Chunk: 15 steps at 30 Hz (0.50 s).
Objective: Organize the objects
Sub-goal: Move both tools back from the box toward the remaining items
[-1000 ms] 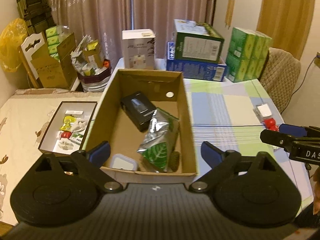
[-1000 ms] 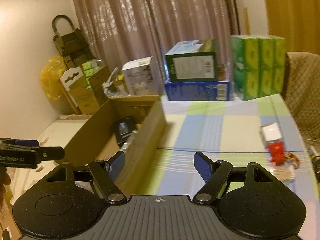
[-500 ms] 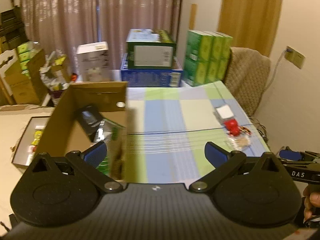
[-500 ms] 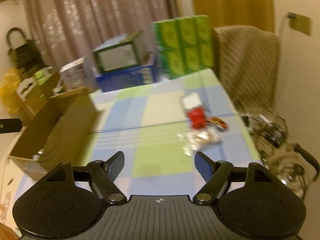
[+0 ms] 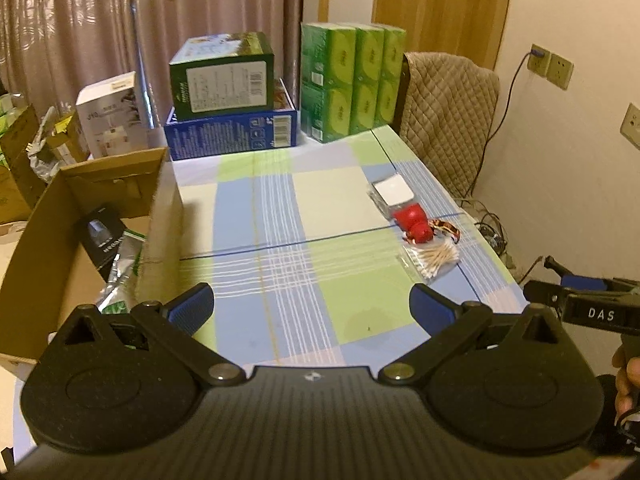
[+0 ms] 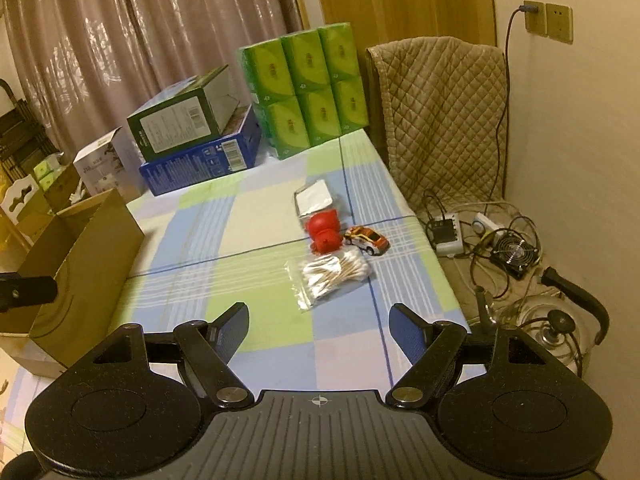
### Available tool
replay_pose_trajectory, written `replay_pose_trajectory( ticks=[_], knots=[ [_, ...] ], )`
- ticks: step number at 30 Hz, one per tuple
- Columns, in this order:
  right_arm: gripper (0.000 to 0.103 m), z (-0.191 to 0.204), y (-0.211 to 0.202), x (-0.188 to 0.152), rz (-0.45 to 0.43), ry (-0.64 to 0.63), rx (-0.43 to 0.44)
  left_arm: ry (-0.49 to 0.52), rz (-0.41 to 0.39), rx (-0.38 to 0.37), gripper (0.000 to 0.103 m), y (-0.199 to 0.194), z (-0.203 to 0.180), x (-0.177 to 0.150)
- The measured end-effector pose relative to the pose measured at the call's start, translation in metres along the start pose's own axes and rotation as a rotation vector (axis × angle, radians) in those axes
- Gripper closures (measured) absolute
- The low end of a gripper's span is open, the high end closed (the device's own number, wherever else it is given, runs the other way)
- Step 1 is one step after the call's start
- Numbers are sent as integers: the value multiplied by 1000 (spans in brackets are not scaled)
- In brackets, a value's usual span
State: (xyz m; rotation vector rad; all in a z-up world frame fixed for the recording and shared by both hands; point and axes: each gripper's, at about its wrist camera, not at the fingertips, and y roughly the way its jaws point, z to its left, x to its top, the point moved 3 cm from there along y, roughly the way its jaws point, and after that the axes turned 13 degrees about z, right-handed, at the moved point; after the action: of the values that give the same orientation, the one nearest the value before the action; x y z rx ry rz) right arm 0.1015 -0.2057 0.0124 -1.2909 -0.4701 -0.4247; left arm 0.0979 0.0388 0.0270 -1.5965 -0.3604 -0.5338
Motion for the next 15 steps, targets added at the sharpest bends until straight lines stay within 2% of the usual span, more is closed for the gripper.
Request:
replay_pose_trajectory(
  ticks=[7, 15],
  knots=[
    [29, -16, 10, 12, 34, -25, -9, 93, 33, -28, 1, 24, -24, 5],
    [29, -37, 47, 41, 116, -203, -30, 257, 83, -85, 1, 71, -63, 25]
  ],
)
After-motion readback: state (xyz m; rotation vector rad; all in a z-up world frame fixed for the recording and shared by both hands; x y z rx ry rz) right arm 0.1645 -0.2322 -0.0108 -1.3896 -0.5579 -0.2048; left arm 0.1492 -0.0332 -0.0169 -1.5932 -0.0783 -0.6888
